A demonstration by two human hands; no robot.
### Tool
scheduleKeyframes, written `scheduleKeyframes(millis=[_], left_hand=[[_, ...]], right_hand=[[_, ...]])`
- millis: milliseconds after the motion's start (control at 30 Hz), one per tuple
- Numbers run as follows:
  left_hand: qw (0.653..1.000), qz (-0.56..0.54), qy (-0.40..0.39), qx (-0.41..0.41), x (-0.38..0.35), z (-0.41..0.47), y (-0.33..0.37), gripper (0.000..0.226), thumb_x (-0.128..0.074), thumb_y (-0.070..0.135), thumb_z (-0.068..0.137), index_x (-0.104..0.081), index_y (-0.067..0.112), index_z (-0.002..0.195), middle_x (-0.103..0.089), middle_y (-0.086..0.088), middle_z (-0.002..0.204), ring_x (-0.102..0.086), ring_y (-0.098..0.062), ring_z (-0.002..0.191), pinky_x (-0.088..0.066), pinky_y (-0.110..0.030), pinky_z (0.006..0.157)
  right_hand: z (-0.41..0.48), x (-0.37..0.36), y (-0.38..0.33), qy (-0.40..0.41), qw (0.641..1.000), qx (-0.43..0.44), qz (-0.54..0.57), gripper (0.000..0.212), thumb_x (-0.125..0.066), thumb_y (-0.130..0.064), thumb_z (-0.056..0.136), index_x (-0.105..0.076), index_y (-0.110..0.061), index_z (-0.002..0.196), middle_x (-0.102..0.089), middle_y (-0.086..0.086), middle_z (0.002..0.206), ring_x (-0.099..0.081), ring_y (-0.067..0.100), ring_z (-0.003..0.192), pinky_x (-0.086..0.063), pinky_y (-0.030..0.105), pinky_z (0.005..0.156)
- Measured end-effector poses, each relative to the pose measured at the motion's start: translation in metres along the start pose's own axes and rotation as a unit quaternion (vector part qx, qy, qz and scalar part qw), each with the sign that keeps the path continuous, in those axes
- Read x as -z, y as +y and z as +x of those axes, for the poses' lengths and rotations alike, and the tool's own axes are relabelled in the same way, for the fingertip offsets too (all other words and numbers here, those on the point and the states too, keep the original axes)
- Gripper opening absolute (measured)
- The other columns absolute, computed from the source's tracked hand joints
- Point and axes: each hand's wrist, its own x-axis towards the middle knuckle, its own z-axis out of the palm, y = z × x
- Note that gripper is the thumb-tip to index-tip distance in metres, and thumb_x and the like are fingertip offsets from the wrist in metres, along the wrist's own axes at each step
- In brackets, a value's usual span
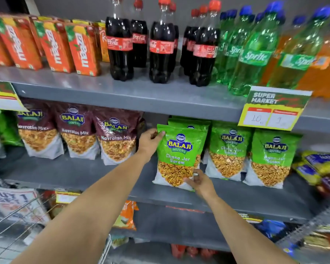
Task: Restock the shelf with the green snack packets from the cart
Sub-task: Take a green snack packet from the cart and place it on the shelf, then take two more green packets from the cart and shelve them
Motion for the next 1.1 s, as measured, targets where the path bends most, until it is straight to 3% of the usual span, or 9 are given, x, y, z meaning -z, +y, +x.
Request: scheduleKeyframes(millis=[200,300,400,500,633,733,867,967,1100], left_hand=[[1.0,0.02,0.01,0.013,-0.008,0.002,-0.002,0.022,-0.066,0.02,0.087,-0.063,0.003,0.101,-0.067,-0.026,0.1,-0.057,-0.022,0.083,-0.051,-0.051,0.081],[0.999,0.012,0.014,0.033,-0.005,0.0,0.0,0.033,-0.067,0.021,0.086,-0.059,0.002,0.112,-0.067,-0.021,0.107,-0.06,-0.023,0.092,-0.052,-0.047,0.085],[0.999,0.0,0.01,0.051,0.007,-0.008,-0.002,0.032,-0.067,0.02,0.087,-0.057,0.006,0.114,-0.062,-0.011,0.098,-0.061,-0.02,0.087,-0.054,-0.037,0.071],[0.998,0.013,0.021,0.051,0.031,-0.026,-0.009,0.032,-0.064,0.021,0.088,-0.056,0.005,0.116,-0.06,-0.005,0.092,-0.062,-0.012,0.076,-0.05,-0.028,0.064],[0.995,0.016,0.073,0.064,0.083,-0.056,-0.022,0.024,-0.067,0.021,0.086,-0.059,0.013,0.108,-0.062,-0.004,0.091,-0.064,-0.013,0.078,-0.054,-0.031,0.068],[0.991,0.02,0.115,0.071,0.137,-0.087,-0.033,0.022,-0.069,0.027,0.085,-0.064,0.017,0.103,-0.067,-0.003,0.093,-0.067,-0.018,0.086,-0.059,-0.034,0.069],[0.971,0.009,0.225,0.084,0.219,-0.145,-0.049,0.009,-0.071,0.024,0.083,-0.064,0.024,0.09,-0.068,-0.004,0.081,-0.068,-0.013,0.07,-0.057,-0.029,0.057],[0.937,0.0,0.328,0.121,0.285,-0.198,-0.072,0.011,-0.072,0.017,0.082,-0.062,0.019,0.085,-0.067,0.003,0.068,-0.064,-0.006,0.06,-0.053,-0.026,0.055],[0.876,0.048,0.427,0.219,0.35,-0.275,-0.117,0.032,-0.077,0.026,0.077,-0.063,0.008,0.099,-0.067,-0.006,0.083,-0.06,-0.01,0.068,-0.049,-0.021,0.06]], right_hand=[[0.001,-0.001,0.011,0.014,1.0,0.016,-0.008,0.037,-0.072,-0.033,0.079,-0.054,-0.004,0.094,-0.043,0.009,0.067,-0.043,0.019,0.064,-0.031,0.031,0.058],[-0.001,-0.002,0.009,0.069,0.997,0.029,-0.025,0.05,-0.075,-0.037,0.074,-0.053,-0.011,0.11,-0.053,0.004,0.08,-0.052,0.015,0.065,-0.039,0.027,0.063],[-0.005,-0.002,0.001,0.158,0.981,0.093,-0.067,0.059,-0.075,-0.048,0.07,-0.05,-0.014,0.111,-0.05,-0.001,0.102,-0.051,0.009,0.078,-0.039,0.027,0.07],[-0.012,-0.011,-0.012,0.183,0.962,0.167,-0.114,0.054,-0.069,-0.055,0.072,-0.046,-0.016,0.101,-0.049,-0.002,0.097,-0.051,0.019,0.085,-0.041,0.029,0.065],[-0.018,-0.045,-0.045,0.191,0.933,0.244,-0.181,0.044,-0.065,-0.049,0.077,-0.049,-0.013,0.096,-0.056,0.007,0.094,-0.058,0.029,0.085,-0.047,0.035,0.065],[-0.025,-0.087,-0.078,0.154,0.908,0.323,-0.218,0.038,-0.067,-0.044,0.077,-0.053,-0.011,0.091,-0.06,0.008,0.086,-0.061,0.031,0.077,-0.047,0.036,0.066],[-0.041,-0.168,-0.111,0.03,0.889,0.405,-0.212,0.034,-0.058,-0.049,0.082,-0.05,-0.016,0.088,-0.057,0.003,0.087,-0.058,0.024,0.075,-0.048,0.038,0.064],[-0.06,-0.244,-0.125,-0.066,0.866,0.453,-0.201,0.033,-0.058,-0.046,0.082,-0.053,-0.014,0.086,-0.056,0.005,0.087,-0.057,0.026,0.073,-0.048,0.037,0.056],[-0.096,-0.348,-0.126,-0.186,0.806,0.507,-0.24,0.034,-0.064,-0.04,0.08,-0.055,-0.008,0.087,-0.057,0.012,0.087,-0.056,0.032,0.081,-0.048,0.039,0.069]])
